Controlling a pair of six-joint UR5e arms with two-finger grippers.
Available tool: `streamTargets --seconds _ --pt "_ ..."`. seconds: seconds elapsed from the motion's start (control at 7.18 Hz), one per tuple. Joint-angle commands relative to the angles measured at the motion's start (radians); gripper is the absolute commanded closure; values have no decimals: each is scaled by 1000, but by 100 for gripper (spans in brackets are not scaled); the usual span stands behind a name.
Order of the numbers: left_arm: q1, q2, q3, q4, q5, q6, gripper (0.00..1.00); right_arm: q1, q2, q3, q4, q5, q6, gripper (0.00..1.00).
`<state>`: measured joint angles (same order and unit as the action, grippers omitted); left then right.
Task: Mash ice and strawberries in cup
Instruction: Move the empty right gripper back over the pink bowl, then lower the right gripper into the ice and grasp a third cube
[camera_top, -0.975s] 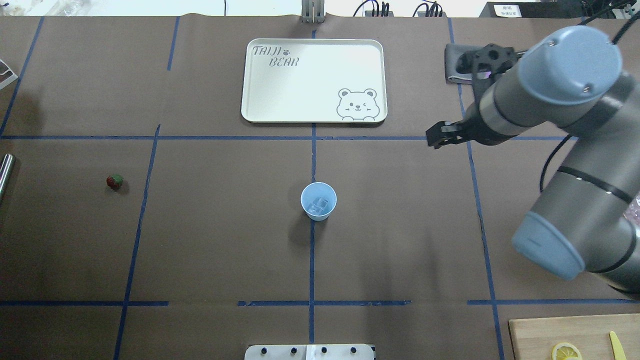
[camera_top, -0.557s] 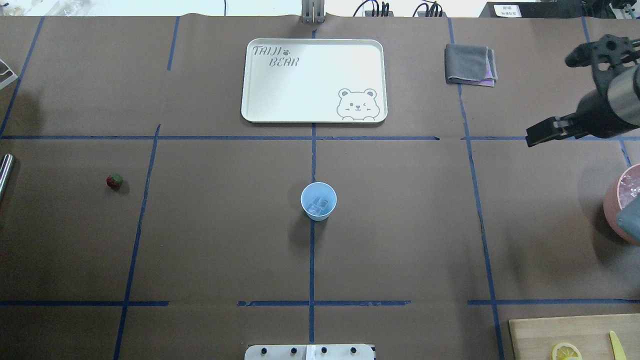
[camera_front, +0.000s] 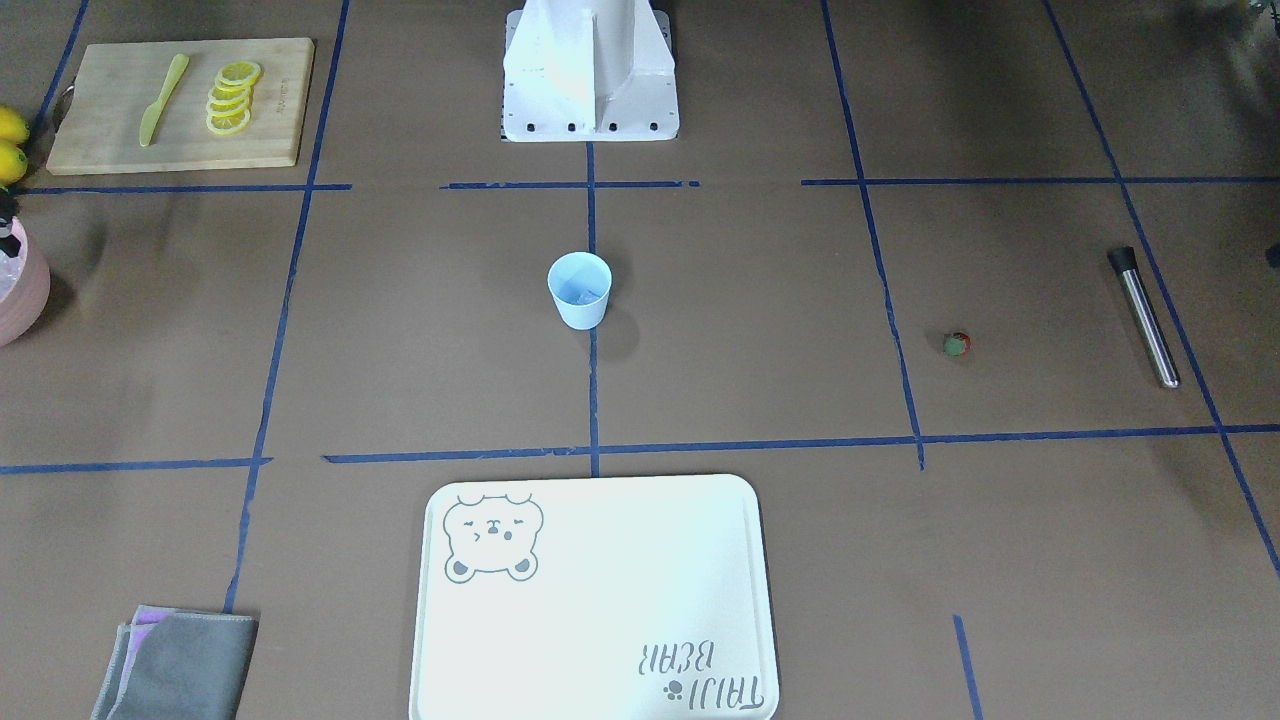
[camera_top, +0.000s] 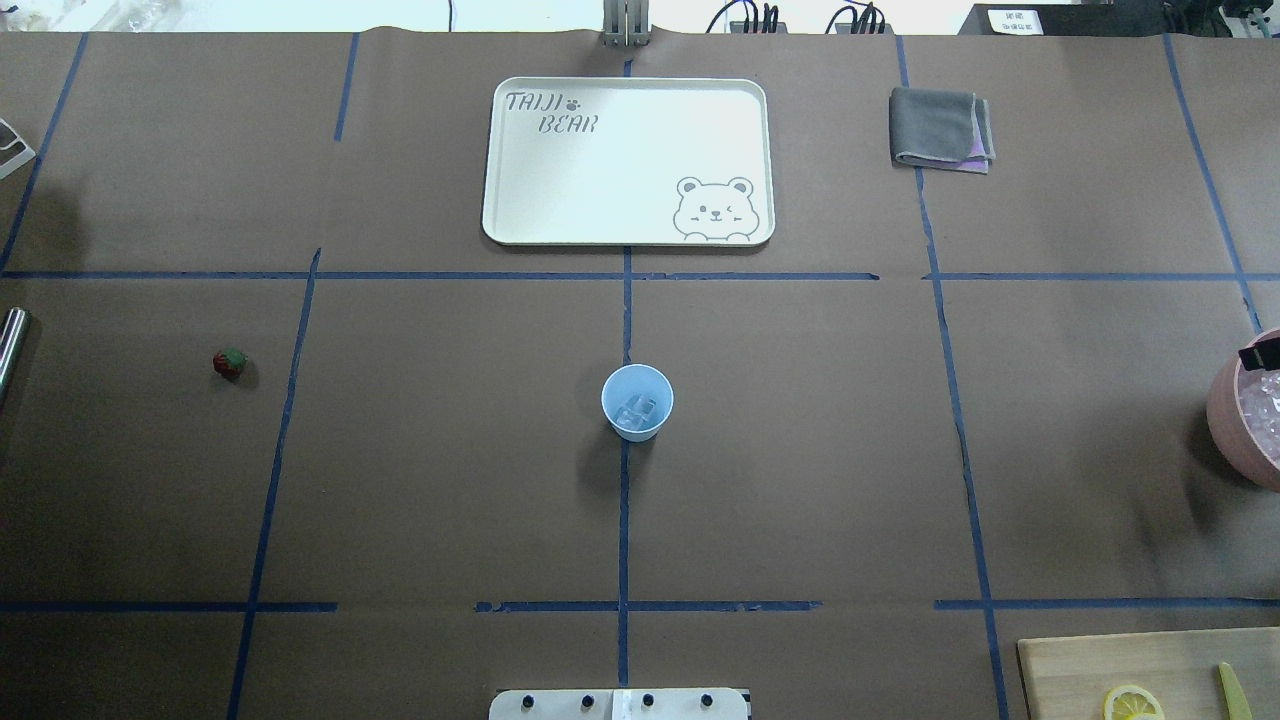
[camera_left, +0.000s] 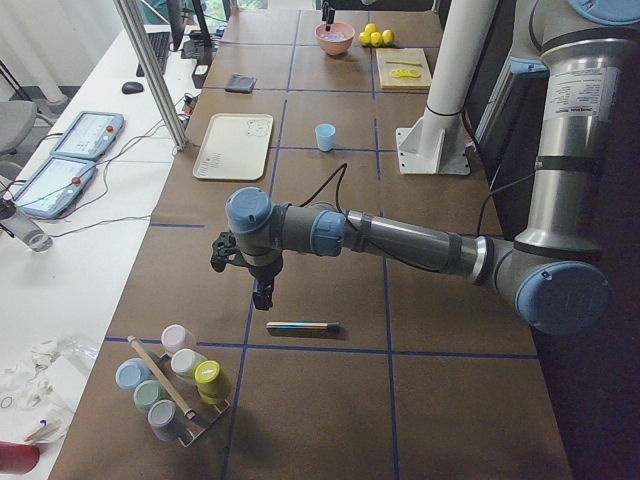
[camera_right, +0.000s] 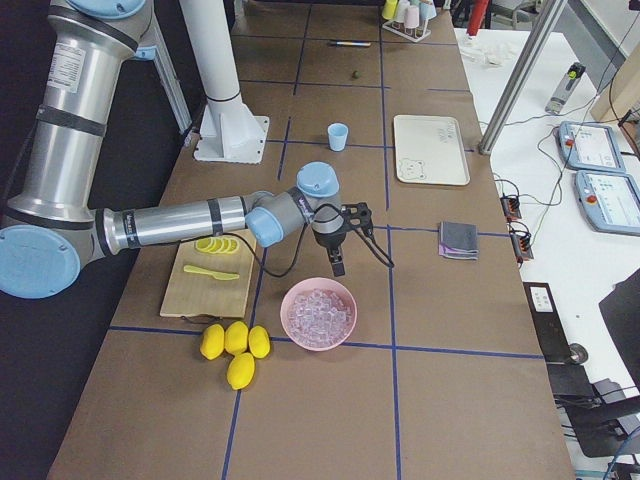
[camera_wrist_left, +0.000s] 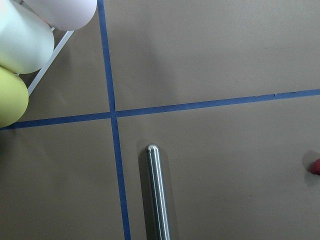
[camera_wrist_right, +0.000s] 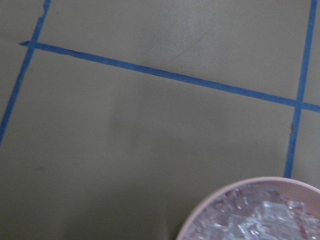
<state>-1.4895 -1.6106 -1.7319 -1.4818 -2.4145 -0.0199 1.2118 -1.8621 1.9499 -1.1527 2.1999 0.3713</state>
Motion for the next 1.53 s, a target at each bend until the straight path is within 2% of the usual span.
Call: streamTargets --seconds 0.0,0.14,0.56,0.84,1.11,1.25,1.39 --pt "0 -2 0 0 0 0 0 38 -40 -77 18 18 -87 1" --pt "0 -3 2 0 0 0 0 37 -36 -110 19 18 -89 2" --pt "0 -5 2 0 0 0 0 25 -43 -115 4 15 -116 18" --pt "0 -5 2 0 0 2 0 22 -39 -172 5 15 -220 18" --pt "-2 -3 2 0 0 2 0 -1 -34 -175 5 17 -230 19" --pt "0 -3 2 0 0 2 0 -11 -32 -175 7 18 -230 25" --pt "0 -3 2 0 0 2 0 -14 -34 -175 5 18 -230 27"
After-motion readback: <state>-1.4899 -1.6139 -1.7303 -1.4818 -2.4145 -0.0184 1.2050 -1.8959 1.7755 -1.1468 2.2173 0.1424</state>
